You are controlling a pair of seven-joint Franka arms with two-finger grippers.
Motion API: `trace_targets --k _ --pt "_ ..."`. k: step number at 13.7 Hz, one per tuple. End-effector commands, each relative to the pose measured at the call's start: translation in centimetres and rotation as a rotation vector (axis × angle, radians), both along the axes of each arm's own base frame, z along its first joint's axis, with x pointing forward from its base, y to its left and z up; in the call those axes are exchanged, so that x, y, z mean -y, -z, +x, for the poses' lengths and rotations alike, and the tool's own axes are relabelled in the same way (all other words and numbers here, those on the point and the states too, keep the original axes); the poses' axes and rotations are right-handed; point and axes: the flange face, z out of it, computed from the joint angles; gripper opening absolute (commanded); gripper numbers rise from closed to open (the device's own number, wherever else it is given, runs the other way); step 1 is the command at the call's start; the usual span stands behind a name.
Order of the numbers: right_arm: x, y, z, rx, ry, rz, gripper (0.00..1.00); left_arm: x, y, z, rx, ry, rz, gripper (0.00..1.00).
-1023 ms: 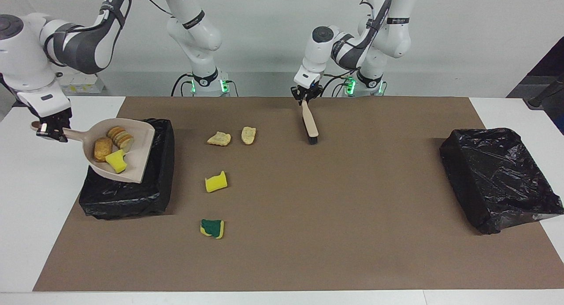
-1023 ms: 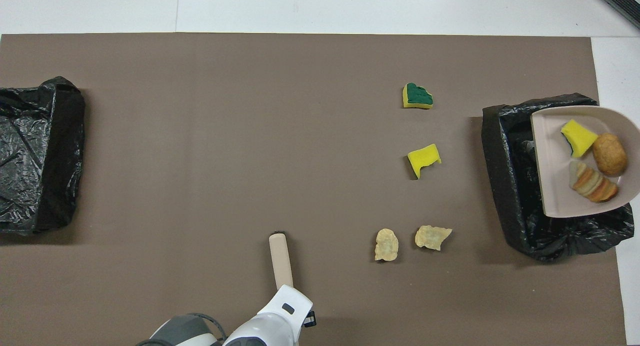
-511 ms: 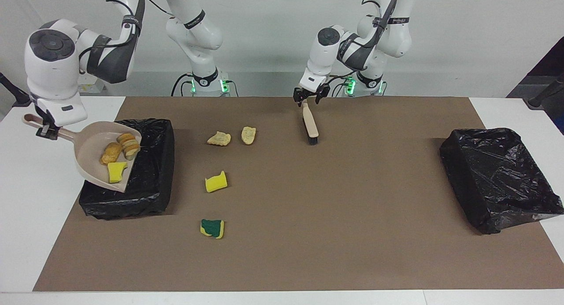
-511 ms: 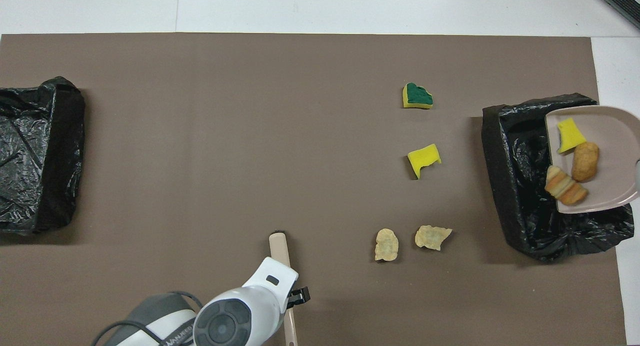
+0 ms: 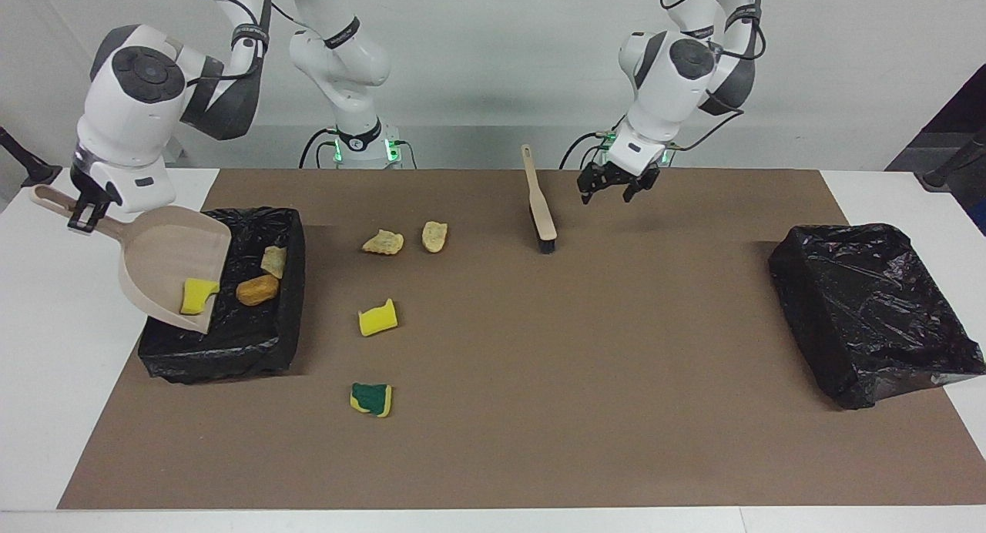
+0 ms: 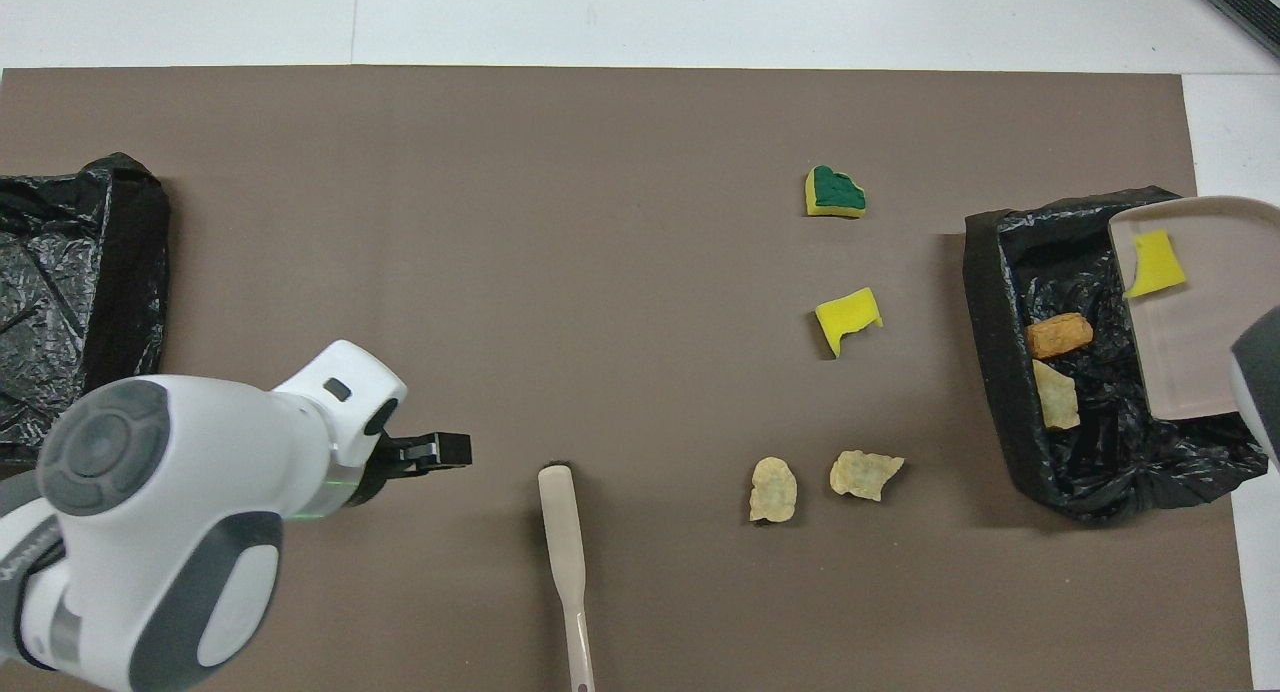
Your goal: Sweep and dump trash in bin
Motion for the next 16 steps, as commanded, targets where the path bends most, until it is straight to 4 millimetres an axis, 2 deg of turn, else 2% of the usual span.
trace_targets --k 1,5,7,9,10,11,12,14,16 --pt "-1.2 -0.9 -0.3 0.020 -0.025 -0.075 0.00 -4.5 -1.5 3.5 0.025 0.084 0.044 1.00" --pt "-1.1 -1.1 -1.1 0.031 0.015 -0.107 0.00 -12.1 -6.4 8.4 0.011 0.205 0.062 1.00" --pt "-1.0 -1.8 -1.9 0.019 0.025 -0.148 0.00 -15.4 -8.5 9.4 0.013 0.237 0.080 1.00" --pt "-1.8 -1.4 -2.3 -0.003 0.010 -0.178 0.00 -17.7 -10.9 9.8 0.007 0.238 0.090 1.00" --pt "-1.9 -1.6 -2.9 -0.013 0.019 -0.202 0.00 -18.0 -11.4 10.1 0.011 0.234 0.092 1.00" --pt "-3.5 -1.7 -3.0 -0.018 0.006 -0.241 0.00 -18.1 -11.6 10.2 0.023 0.236 0.112 1.00" --pt "-4.3 -2.0 -3.0 -0.014 -0.005 -0.270 0.00 -18.1 -11.6 10.5 0.028 0.239 0.124 1.00" --pt "-5.0 -2.2 -3.0 -0.012 -0.002 -0.294 0.00 -17.7 -12.3 11.2 0.014 0.238 0.125 1.00" --pt "-5.5 -3.5 -2.9 0.030 0.032 -0.297 0.00 -17.5 -13.1 12.3 -0.013 0.240 0.126 1.00"
